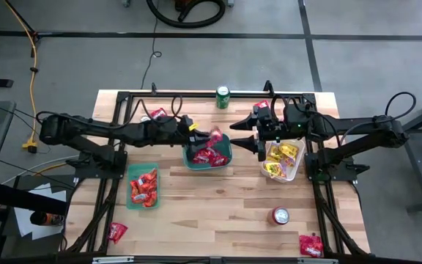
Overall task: Sort candy
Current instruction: Put the red candy into the green bin
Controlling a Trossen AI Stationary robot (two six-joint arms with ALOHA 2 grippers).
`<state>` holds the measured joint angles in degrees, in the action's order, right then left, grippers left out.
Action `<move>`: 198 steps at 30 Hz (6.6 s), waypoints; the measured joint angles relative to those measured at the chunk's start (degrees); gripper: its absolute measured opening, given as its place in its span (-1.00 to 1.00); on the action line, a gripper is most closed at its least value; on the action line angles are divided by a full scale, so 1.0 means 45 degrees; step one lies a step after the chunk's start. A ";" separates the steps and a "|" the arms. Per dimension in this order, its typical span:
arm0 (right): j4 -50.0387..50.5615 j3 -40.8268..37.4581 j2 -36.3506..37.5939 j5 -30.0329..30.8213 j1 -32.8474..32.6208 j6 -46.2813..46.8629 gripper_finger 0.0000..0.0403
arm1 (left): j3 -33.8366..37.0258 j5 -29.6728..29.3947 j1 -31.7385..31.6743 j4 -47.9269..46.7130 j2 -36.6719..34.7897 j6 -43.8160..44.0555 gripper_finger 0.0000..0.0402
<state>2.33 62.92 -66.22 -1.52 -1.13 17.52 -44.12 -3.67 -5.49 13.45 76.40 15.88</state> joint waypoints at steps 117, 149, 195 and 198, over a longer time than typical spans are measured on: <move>0.0560 -0.0845 -0.1038 0.1044 -0.0457 0.0150 -0.97 | -0.0772 0.1652 0.0507 -0.0901 -0.4395 -0.0225 0.08; -0.1089 -0.0831 -0.6370 0.1022 0.0840 0.2082 -0.23 | -0.0777 0.0280 0.0498 0.0024 -0.3876 0.1130 0.08; 0.5171 -0.0830 0.1761 0.5055 0.1885 -0.0197 0.27 | -0.0772 -0.0777 0.0459 -0.0719 -0.3788 0.0878 0.08; 0.5007 -0.0826 0.2192 0.4722 0.1885 -0.0228 0.27 | -0.0772 -0.0789 0.0459 -0.0697 -0.3786 0.0876 0.08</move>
<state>24.86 59.20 -56.35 19.73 7.35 16.49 -47.59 -7.22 -3.42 10.32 59.36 19.82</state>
